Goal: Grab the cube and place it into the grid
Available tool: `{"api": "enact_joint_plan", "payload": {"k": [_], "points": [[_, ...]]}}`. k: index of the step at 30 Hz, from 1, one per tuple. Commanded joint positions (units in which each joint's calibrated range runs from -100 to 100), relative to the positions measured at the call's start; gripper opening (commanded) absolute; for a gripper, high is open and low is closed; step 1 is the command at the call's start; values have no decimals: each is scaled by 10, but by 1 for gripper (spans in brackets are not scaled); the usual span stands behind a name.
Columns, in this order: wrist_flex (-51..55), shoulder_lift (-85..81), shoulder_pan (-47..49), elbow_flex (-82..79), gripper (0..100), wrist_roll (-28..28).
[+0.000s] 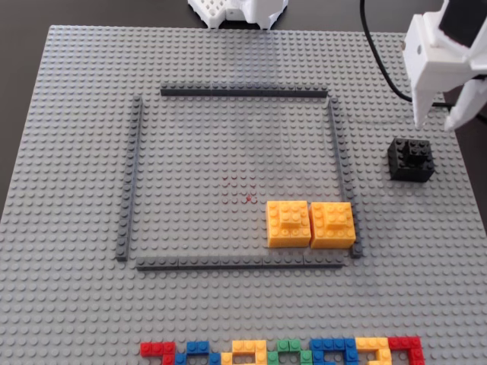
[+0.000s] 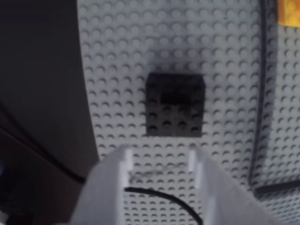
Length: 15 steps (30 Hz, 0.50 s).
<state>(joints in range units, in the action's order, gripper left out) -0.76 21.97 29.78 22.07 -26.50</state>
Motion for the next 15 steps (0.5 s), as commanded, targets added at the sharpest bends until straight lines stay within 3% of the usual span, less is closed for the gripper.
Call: {"api": "enact_joint_plan", "payload": {"k": [1, 15], "points": [[-7, -2, -11, 34, 20, -4], [-17, 31, -20, 32, 21, -1]]}}
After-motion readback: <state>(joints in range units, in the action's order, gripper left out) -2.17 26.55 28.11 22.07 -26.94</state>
